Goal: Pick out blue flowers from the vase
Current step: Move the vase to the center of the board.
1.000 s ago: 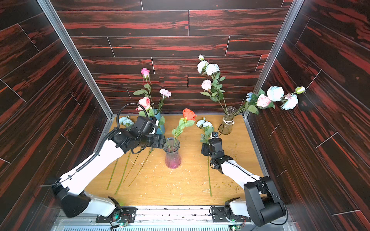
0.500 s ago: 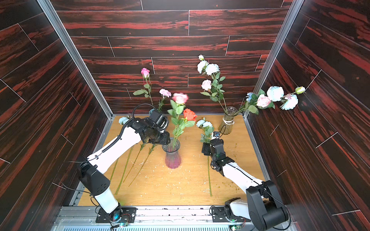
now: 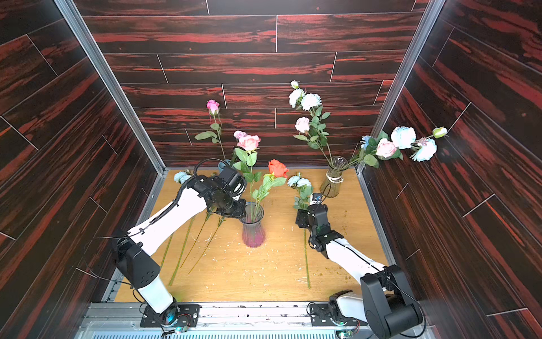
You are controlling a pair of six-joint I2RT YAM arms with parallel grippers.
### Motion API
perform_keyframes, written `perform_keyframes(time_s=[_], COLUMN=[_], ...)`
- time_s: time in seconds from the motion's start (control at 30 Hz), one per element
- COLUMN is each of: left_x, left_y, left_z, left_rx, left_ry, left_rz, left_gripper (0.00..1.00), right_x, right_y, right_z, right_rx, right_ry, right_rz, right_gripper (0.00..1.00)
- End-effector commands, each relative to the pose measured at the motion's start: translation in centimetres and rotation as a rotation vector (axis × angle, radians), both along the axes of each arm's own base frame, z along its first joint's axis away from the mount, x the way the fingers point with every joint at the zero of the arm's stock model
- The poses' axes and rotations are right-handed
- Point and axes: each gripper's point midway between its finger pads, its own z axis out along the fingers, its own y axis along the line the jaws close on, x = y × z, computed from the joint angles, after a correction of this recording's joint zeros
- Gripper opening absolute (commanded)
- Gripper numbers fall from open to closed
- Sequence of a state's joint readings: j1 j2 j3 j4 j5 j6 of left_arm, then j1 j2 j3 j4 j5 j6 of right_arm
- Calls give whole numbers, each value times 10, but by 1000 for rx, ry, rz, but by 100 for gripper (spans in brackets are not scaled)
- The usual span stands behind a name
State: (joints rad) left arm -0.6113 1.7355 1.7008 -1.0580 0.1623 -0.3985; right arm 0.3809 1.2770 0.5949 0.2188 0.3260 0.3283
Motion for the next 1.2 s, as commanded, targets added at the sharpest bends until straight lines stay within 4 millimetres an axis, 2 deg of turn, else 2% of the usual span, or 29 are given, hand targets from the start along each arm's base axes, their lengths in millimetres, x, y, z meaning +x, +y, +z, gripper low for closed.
perform_keyframes(time_s=[0.0,0.1,0.23,0.37,0.47,0.8,1.0,1.17], left_x=[-13,-9,1,20,41,128,178,213], left_y=[4,2,-2,-5,-6,-17,-4,15], left_z=[5,6,16,24,25,57,65,57], left_rx=[-20,-25,-33,-42,-60,-157,-188,-292], left_ry=[15,3,-30,-84,-92,-188,-214,-198], left_rz=[-23,-20,-23,-10,7,68,139,229], left_gripper=[24,12,5,0,0,0,0,0], right_x=[-1,-1,0,0,0,1,2,3], right_y=[1,1,1,2,1,3,4,5], right_z=[1,1,1,0,0,-1,-3,-3], right_rx=[-1,1,-1,0,-1,-1,-6,-6], right_ry=[-8,-7,-8,-5,-5,2,12,15], right_rz=[5,4,5,7,5,12,16,17], right_gripper=[75,74,74,74,75,75,75,75])
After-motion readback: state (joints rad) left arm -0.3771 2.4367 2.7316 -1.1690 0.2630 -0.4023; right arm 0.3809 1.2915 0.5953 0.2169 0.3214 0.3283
